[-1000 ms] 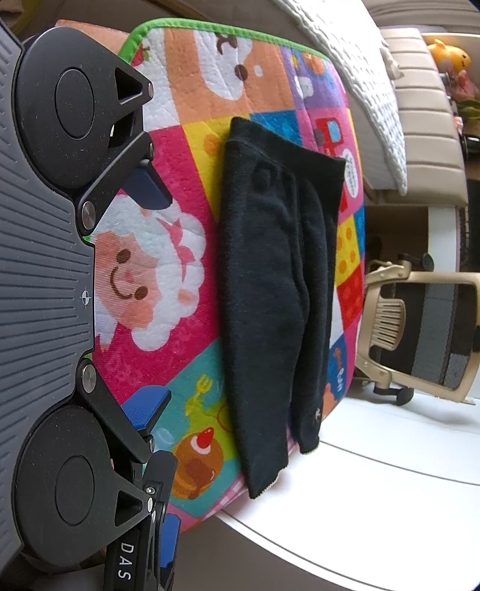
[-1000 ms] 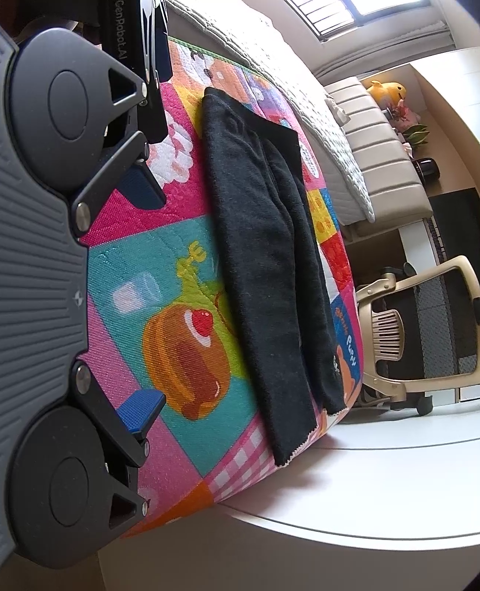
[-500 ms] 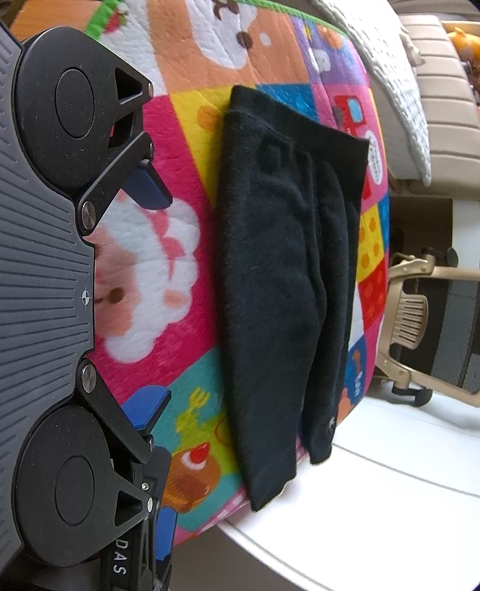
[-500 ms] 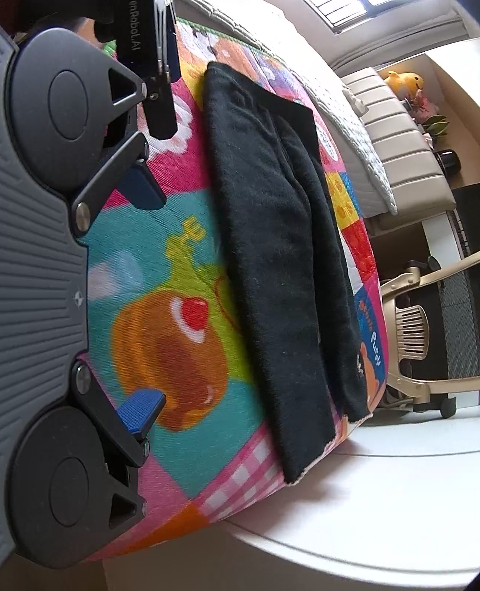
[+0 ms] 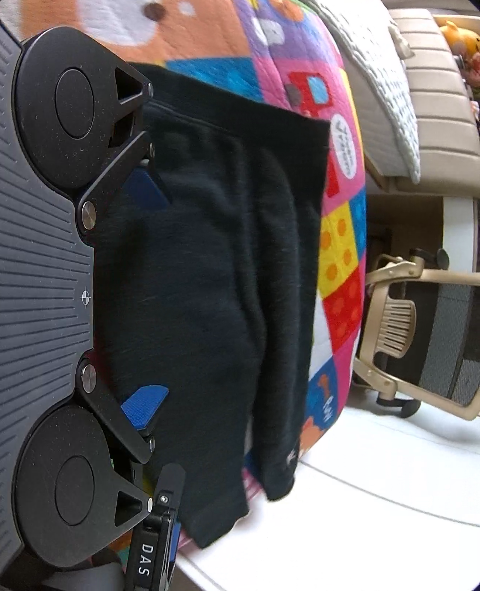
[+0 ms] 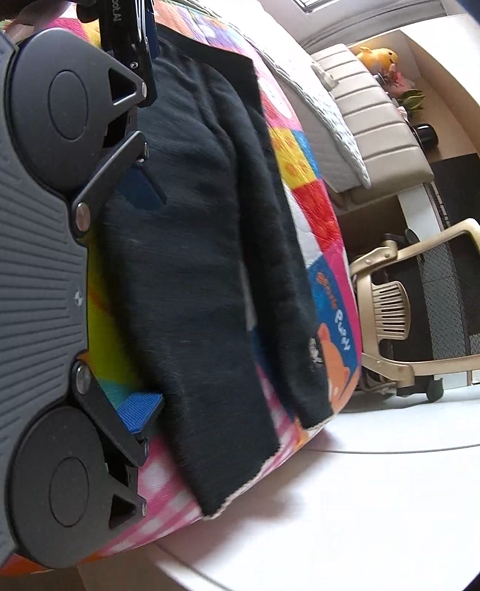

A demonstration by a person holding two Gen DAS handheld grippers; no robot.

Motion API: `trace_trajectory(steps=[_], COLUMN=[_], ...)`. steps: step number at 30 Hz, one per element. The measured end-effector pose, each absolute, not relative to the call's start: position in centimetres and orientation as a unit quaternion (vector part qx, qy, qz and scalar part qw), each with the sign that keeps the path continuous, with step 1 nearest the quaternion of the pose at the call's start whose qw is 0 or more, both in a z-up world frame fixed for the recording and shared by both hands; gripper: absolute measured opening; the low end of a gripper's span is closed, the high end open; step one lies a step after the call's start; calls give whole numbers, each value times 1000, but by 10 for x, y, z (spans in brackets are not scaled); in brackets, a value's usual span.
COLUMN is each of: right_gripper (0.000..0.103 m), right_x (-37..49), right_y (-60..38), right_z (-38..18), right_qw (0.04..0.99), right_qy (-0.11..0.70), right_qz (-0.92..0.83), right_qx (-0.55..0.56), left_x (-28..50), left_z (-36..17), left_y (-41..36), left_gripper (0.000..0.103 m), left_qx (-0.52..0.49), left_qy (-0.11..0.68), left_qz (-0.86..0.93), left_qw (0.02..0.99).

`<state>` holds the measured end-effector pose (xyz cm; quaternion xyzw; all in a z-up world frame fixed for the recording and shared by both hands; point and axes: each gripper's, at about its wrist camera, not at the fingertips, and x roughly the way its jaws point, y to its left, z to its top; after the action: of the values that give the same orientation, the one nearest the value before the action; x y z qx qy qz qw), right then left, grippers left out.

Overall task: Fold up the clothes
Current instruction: 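Lower both grippers onto the black garment strip and pinch its edge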

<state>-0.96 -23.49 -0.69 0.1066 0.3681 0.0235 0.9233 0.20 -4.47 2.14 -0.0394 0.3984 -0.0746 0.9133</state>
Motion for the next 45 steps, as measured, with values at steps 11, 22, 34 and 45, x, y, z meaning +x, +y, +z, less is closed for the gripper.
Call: trace_trajectory(steps=[11, 22, 34, 45], right_gripper=[103, 103, 103, 103], right_x=[8, 10, 10, 12], right_y=[-231, -223, -226, -225], right_z=[-16, -19, -20, -20], right_qw=[933, 934, 935, 933], right_qy=[354, 357, 352, 357], right_qz=[19, 6, 11, 16], right_qx=[61, 33, 43, 35], left_x=[28, 21, 21, 15], left_z=[3, -5, -6, -7], left_y=[-45, -52, -53, -52], left_gripper=[103, 103, 103, 103], left_qx=[-10, 16, 15, 18], left_qy=[375, 346, 344, 340], left_qz=[-66, -57, -58, -60], left_qw=[925, 936, 937, 938])
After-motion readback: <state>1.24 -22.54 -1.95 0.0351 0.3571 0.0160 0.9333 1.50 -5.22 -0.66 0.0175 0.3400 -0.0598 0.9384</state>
